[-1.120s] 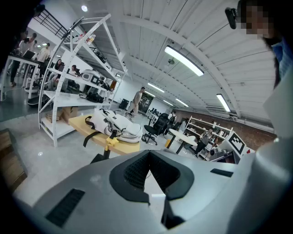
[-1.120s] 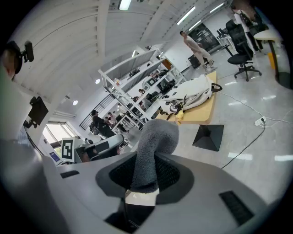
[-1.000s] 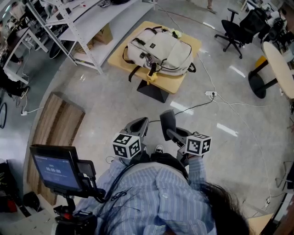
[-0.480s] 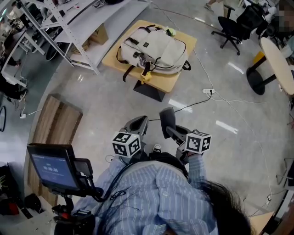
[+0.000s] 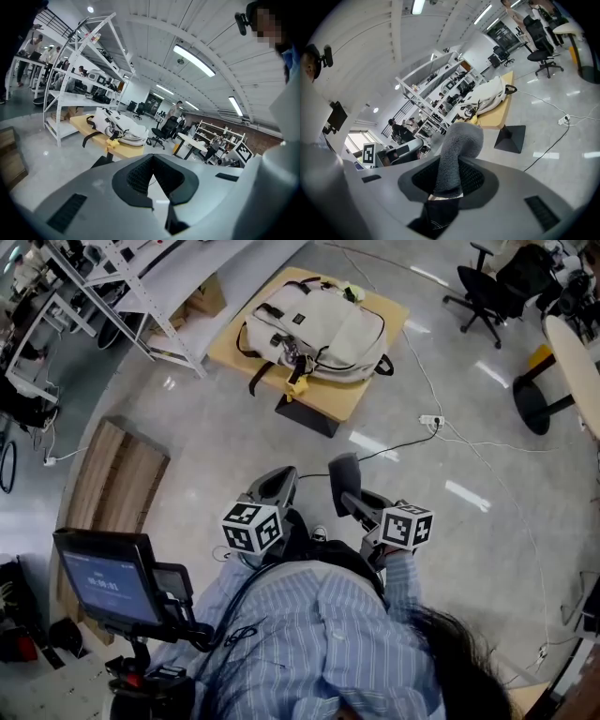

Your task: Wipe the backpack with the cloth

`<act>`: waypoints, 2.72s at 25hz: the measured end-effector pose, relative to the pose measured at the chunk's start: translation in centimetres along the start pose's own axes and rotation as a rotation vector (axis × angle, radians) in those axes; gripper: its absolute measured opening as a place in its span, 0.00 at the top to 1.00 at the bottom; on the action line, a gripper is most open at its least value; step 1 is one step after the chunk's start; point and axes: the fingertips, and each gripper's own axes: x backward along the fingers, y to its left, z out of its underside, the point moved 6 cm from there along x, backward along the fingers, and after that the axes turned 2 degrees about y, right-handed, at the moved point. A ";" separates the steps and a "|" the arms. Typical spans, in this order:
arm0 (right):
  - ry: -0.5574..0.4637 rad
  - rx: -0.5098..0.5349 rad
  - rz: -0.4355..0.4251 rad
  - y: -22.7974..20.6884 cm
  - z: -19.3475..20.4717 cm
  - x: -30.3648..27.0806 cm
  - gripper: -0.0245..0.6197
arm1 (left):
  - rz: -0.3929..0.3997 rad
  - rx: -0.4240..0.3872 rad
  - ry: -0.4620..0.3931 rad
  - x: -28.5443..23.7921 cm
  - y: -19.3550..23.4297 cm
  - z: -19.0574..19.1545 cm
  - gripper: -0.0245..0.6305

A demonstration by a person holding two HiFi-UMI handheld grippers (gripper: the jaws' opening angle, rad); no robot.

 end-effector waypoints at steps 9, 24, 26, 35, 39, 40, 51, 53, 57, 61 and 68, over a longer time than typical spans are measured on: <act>0.007 -0.015 -0.021 -1.1 -3.7 -3.7 0.80 | -0.055 0.021 -0.008 -2.2 4.2 -2.8 0.96; -0.008 0.022 -0.014 -0.5 -16.9 -18.7 0.80 | 0.021 -0.079 -0.008 -10.3 17.5 -13.6 0.96; -0.009 0.033 -0.032 -0.5 -18.8 -21.2 0.80 | 0.036 -0.078 -0.008 -11.0 19.1 -14.7 0.96; 0.124 0.195 -0.048 0.2 -26.4 -34.1 0.80 | 0.015 0.005 -0.001 -13.3 24.0 -17.0 0.96; 0.202 0.284 -0.052 0.6 -28.8 -40.0 0.80 | -0.011 -0.007 0.009 -14.0 24.9 -17.6 0.96; 0.214 0.294 -0.046 0.4 -29.2 -41.3 0.80 | -0.025 -0.009 0.009 -14.0 25.1 -17.7 0.96; 0.318 0.303 -0.025 -3.9 -30.0 -41.9 0.80 | -0.222 0.137 -0.072 -13.2 24.5 -16.5 0.96; 0.311 0.263 -0.041 -5.2 -30.0 -39.9 0.80 | -0.236 0.148 -0.092 -14.2 23.7 -16.7 0.96; 0.329 0.220 -0.049 -8.4 -29.0 -34.9 0.80 | -0.265 0.136 -0.118 -16.7 21.3 -17.1 0.96; 0.344 0.187 -0.055 -11.7 -28.6 -30.2 0.80 | -0.268 0.104 -0.118 -19.7 18.2 -17.1 0.96; 0.400 0.141 -0.080 -17.6 -27.4 -22.8 0.80 | -0.245 0.147 -0.124 -24.9 12.9 -15.6 0.96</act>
